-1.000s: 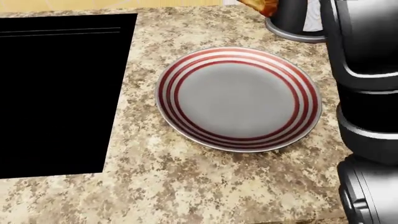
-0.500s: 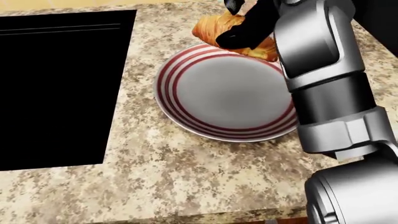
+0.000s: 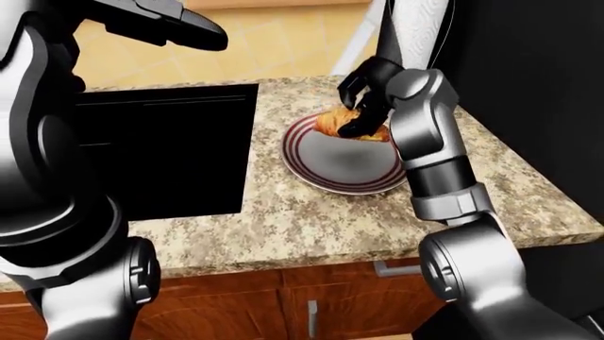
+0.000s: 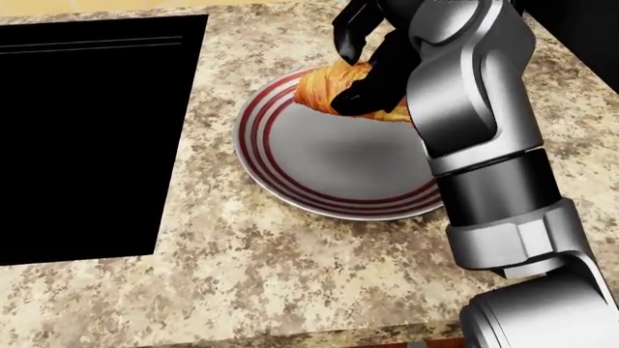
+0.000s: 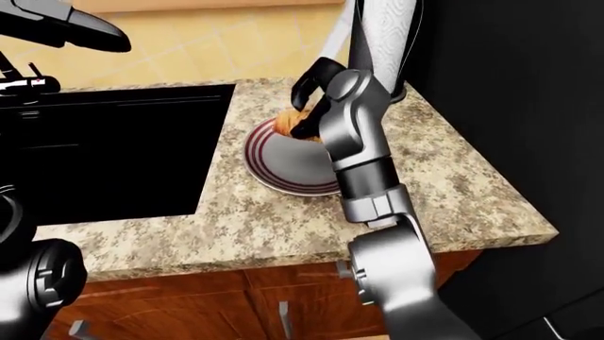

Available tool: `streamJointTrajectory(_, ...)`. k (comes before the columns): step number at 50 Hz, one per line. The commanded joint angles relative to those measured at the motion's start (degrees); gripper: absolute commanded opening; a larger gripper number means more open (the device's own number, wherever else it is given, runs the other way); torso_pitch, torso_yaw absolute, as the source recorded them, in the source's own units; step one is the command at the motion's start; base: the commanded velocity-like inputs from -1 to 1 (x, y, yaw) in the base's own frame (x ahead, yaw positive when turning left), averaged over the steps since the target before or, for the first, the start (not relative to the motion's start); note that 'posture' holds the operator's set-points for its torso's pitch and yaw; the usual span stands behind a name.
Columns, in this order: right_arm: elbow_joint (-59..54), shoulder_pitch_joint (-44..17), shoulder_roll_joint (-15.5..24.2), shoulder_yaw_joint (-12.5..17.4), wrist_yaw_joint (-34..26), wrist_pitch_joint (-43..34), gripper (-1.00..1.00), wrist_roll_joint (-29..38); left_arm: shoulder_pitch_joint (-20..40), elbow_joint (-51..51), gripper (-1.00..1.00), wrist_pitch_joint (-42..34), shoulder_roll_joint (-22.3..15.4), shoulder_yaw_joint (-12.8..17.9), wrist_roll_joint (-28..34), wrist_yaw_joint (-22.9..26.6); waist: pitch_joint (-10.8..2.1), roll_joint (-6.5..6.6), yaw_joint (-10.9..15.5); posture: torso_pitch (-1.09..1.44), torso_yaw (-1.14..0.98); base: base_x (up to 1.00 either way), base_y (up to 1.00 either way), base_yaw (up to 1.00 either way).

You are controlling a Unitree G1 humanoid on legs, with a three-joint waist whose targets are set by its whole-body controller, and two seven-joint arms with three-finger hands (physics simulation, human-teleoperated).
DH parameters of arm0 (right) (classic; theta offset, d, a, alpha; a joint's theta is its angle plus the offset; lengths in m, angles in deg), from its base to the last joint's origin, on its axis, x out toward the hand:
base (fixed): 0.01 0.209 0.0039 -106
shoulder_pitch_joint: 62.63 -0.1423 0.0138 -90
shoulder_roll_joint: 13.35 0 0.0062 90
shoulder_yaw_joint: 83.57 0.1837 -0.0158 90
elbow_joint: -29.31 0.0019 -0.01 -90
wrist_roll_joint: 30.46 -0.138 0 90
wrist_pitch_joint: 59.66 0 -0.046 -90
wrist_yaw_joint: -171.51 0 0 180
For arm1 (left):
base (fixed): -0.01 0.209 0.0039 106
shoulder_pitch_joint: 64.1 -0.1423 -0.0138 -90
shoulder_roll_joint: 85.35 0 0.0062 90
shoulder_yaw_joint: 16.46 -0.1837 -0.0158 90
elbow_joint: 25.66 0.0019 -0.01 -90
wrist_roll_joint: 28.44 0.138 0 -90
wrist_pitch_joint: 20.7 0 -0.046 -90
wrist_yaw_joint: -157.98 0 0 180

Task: Place the pastries on the plates.

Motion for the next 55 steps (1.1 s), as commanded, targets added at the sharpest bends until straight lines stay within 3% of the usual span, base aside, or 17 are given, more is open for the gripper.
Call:
streamJointTrajectory(1,2.4,-2.4,0.4,0.5,-0.1,0.6,-1.0,0.8,1.9,-0.8,1.0,1.1,-0.7,0.7,0.4,-0.2,-1.62,0.15,0.0,-0.14,0.0,0.0,0.0,0.0)
streamJointTrajectory(3,2.5,-2.2,0.4,0.6,-0.4,0.5,-0.95,0.9,1.9,-1.1,1.0,0.8,-0.8,0.8,0.4,-0.1,-1.64,0.17,0.0,-0.14,0.0,0.0,0.0,0.0)
streamJointTrajectory(5,2.8,-2.1,0.2,0.6,-1.0,0.2,-0.64,1.1,2.0,-1.3,1.0,0.4,-1.2,1.0,0.4,0.3,-1.62,0.18,0.0,-0.14,0.0,0.0,0.0,0.0)
streamJointTrajectory(7,3.0,-2.3,0.1,0.5,-1.5,-0.1,-0.51,1.2,2.1,-1.3,1.0,0.3,-1.3,1.0,0.4,0.4,-1.61,0.21,-0.1,-0.14,0.0,0.0,0.0,0.0)
streamJointTrajectory(24,8.8,0.2,0.0,-0.2,-8.1,-2.9,0.2,4.4,2.1,-1.2,1.0,0.5,-1.0,0.6,1.2,0.7,-1.52,0.18,-0.1,-0.14,0.0,0.0,0.0,0.0)
streamJointTrajectory(27,8.9,0.3,-0.1,-0.2,-8.7,-2.8,0.91,4.9,2.0,-1.4,1.0,0.3,-1.0,0.7,1.3,0.8,-1.54,0.2,-0.1,-0.14,0.0,0.0,0.0,0.0)
streamJointTrajectory(28,9.0,0.3,-0.2,-0.2,-9.2,-3.0,1.0,5.0,2.1,-1.5,1.0,0.2,-1.0,0.8,1.2,0.9,-1.56,0.22,-0.1,-0.14,0.0,0.0,0.0,0.0)
streamJointTrajectory(45,16.2,-3.7,0.6,0.6,-13.3,-8.0,1.0,8.2,1.7,-1.6,1.0,0.2,-1.6,1.3,1.1,1.2,-1.3,0.33,-0.2,-0.14,0.0,0.0,0.0,0.0)
streamJointTrajectory(55,30.1,-4.6,2.3,0.1,-21.8,-15.8,1.0,15.5,1.5,-0.2,1.0,1.5,-1.7,1.2,1.0,0.7,-0.85,0.18,-0.1,-0.14,0.0,0.0,0.0,0.0)
